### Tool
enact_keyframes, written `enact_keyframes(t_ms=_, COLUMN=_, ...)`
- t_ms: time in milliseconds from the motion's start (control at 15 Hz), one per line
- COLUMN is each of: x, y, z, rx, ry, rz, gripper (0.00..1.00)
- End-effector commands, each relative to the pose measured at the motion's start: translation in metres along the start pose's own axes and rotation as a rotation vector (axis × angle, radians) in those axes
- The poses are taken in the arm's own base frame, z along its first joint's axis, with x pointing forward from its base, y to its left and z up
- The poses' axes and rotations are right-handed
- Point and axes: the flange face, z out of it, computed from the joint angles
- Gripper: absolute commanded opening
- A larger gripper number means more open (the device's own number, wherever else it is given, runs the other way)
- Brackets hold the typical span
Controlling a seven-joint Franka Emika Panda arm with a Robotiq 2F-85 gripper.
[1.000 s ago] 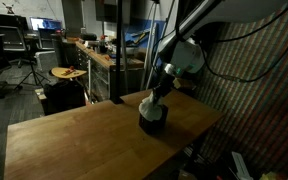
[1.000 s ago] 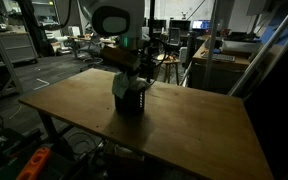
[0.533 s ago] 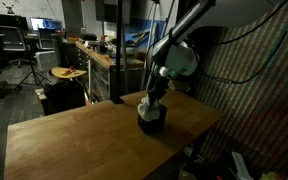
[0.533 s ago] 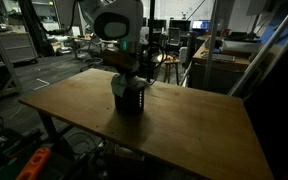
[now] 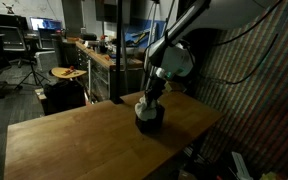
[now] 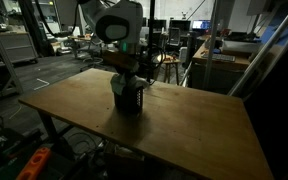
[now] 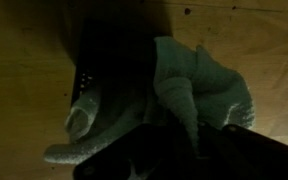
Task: Pick up the white towel and push it down into the black basket
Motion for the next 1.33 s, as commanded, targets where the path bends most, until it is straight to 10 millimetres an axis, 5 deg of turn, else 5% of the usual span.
enact_keyframes(t_ms=0, x=0.01, y=-0.002, z=0.006, rx=0.027, ry=0.014, rz=-0.02, gripper=0.04)
enact_keyframes(t_ms=800, x=0.008, y=-0.023, z=0.063, rx=0.116, ry=-0.04, rz=-0.036, gripper=0.04)
enact_keyframes(t_ms=1267, x=0.004, y=-0.023, z=0.069, rx=0.124, ry=-0.055, rz=-0.028, gripper=0.04)
